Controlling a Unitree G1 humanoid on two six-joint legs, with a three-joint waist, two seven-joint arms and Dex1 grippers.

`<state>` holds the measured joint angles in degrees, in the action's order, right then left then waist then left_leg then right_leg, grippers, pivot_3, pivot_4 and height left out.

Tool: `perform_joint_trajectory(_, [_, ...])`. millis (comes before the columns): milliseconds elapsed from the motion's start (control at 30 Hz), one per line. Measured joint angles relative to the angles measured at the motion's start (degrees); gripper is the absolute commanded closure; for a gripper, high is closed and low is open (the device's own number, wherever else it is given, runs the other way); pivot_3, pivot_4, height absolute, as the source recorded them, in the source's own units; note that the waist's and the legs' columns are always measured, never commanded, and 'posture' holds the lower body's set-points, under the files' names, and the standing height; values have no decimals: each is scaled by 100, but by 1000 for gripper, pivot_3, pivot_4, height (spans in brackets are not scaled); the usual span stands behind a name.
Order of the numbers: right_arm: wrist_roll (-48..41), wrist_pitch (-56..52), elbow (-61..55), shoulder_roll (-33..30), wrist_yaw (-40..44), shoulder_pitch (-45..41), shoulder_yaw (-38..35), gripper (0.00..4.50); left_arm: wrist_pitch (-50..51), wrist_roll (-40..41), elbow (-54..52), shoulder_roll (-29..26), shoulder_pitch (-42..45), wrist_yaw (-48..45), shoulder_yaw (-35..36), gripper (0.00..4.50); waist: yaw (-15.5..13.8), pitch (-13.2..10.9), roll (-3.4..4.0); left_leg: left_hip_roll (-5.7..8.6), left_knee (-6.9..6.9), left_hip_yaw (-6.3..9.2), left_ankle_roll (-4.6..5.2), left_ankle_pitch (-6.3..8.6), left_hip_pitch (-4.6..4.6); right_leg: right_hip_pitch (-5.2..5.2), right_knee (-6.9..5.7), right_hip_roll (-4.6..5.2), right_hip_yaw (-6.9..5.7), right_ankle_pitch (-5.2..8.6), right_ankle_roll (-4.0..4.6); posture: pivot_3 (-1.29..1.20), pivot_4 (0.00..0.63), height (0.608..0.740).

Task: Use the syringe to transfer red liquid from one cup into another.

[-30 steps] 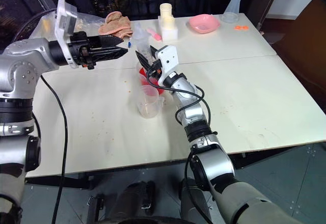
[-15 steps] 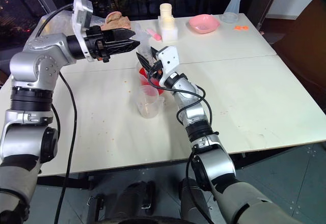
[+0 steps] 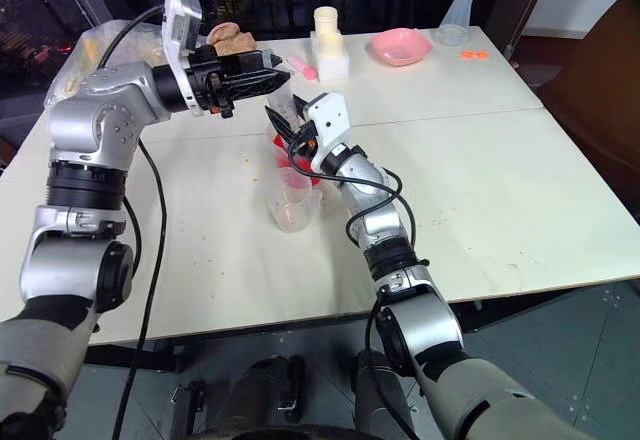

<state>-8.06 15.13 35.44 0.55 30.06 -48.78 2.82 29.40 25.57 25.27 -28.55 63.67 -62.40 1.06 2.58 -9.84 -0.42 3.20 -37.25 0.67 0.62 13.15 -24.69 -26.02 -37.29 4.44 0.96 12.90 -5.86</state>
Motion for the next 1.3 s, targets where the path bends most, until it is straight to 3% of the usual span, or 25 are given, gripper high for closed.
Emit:
perform_joint_trajectory(133, [0,-20,-1,-39,34,28,5,3155,-26,-22,107,65,0,40,29,4485,1,0,0,0,0,0,1,0,1,0,0,0,0,0,0,0,150,740])
perform_joint_trajectory(1300, [-123,-39,-131,85,59,52,-135,3155,-80,-135,399,174,398,3,26,4485,0,0,0,0,4,0,5,3,20,19,1,0,0,0,-1,0,150,740])
